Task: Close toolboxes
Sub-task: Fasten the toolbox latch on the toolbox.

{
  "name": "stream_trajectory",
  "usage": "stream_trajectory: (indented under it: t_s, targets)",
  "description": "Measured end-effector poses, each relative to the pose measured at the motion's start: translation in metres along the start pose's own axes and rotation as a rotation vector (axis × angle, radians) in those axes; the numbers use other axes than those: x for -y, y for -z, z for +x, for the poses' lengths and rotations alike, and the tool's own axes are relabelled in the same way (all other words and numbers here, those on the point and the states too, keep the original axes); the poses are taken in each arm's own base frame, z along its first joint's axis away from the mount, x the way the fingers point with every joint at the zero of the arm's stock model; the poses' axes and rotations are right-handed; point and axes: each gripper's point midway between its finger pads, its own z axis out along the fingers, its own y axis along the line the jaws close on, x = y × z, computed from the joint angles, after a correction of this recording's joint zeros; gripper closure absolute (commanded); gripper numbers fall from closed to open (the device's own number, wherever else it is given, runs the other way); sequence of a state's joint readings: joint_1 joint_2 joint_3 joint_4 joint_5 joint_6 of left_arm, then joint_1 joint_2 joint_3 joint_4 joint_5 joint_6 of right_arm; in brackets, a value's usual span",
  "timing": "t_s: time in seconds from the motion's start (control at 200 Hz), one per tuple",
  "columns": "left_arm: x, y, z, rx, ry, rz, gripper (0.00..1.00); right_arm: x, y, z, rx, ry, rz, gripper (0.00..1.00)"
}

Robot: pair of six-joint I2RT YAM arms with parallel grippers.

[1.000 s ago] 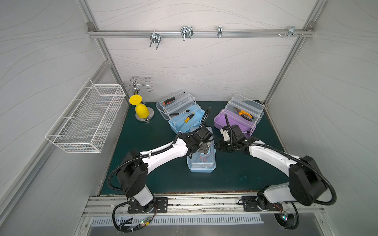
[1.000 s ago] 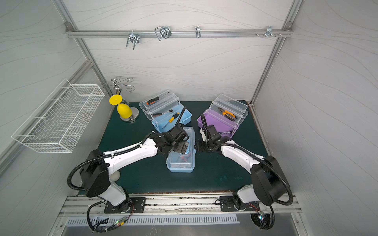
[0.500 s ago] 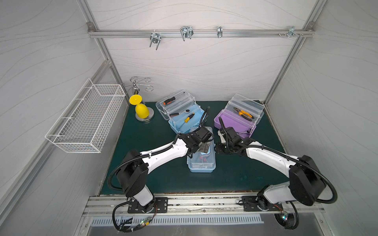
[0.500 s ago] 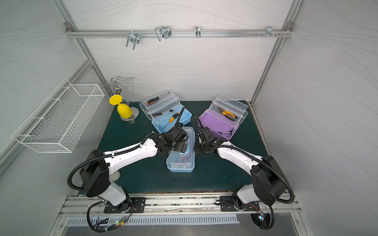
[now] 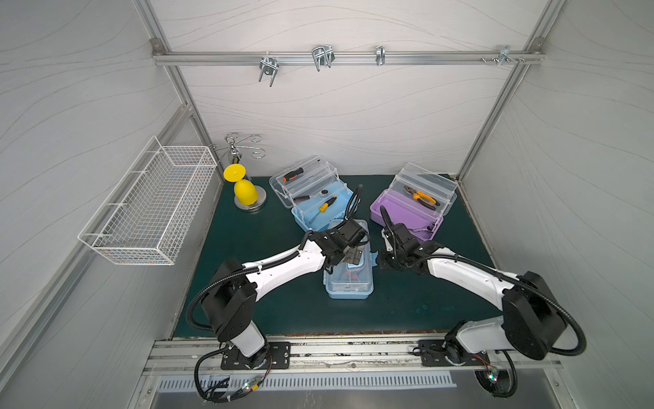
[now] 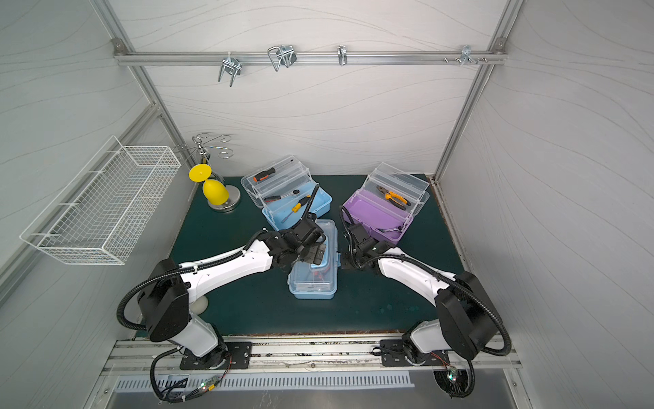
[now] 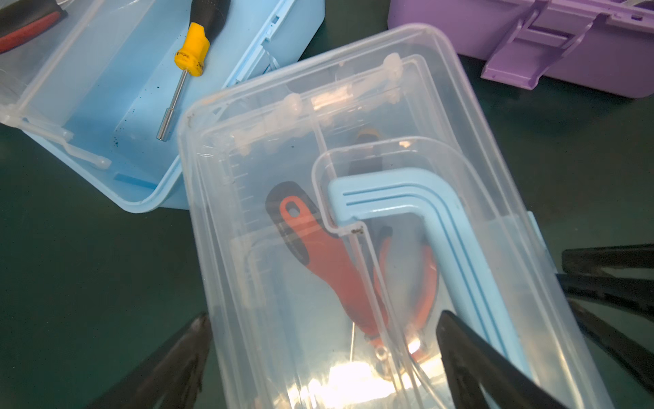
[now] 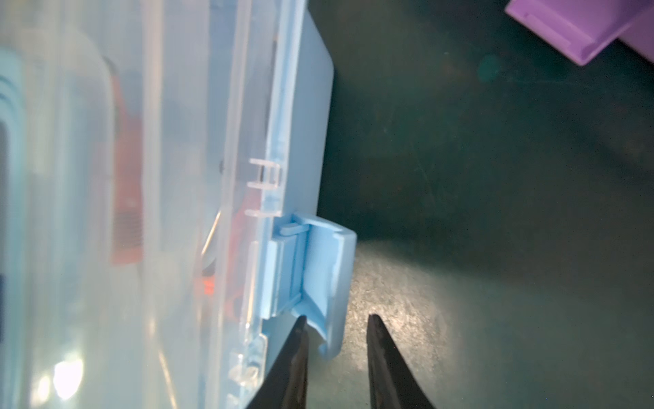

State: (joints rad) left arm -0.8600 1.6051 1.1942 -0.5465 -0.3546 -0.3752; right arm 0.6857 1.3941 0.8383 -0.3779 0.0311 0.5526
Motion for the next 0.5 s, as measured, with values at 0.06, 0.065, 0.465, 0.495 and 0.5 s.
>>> stream_trajectory:
  t_s: [0.06, 0.065, 0.465, 0.495, 0.5]
  targets:
    - [0.0, 0.0, 0.0, 0.0, 0.0, 0.0, 0.01, -0.004, -0.001, -0.001, 0.003, 0.0, -0.019, 0.64]
    - [0.0, 0.0, 0.0, 0.0, 0.0, 0.0, 0.01, -0.004, -0.001, -0.001, 0.003, 0.0, -0.02, 0.64]
    - [0.0, 0.0, 0.0, 0.0, 0.0, 0.0, 0.01, -0.003, -0.011, 0.003, -0.008, -0.012, -0.037, 0.66]
    - [0.0, 0.0, 0.0, 0.0, 0.0, 0.0, 0.01, -0.003, -0.011, 0.003, -0.008, -0.011, -0.037, 0.67]
    - [0.0, 0.0, 0.0, 0.0, 0.0, 0.0, 0.01, -0.003, -0.011, 0.003, -0.008, -0.011, -0.038, 0.68]
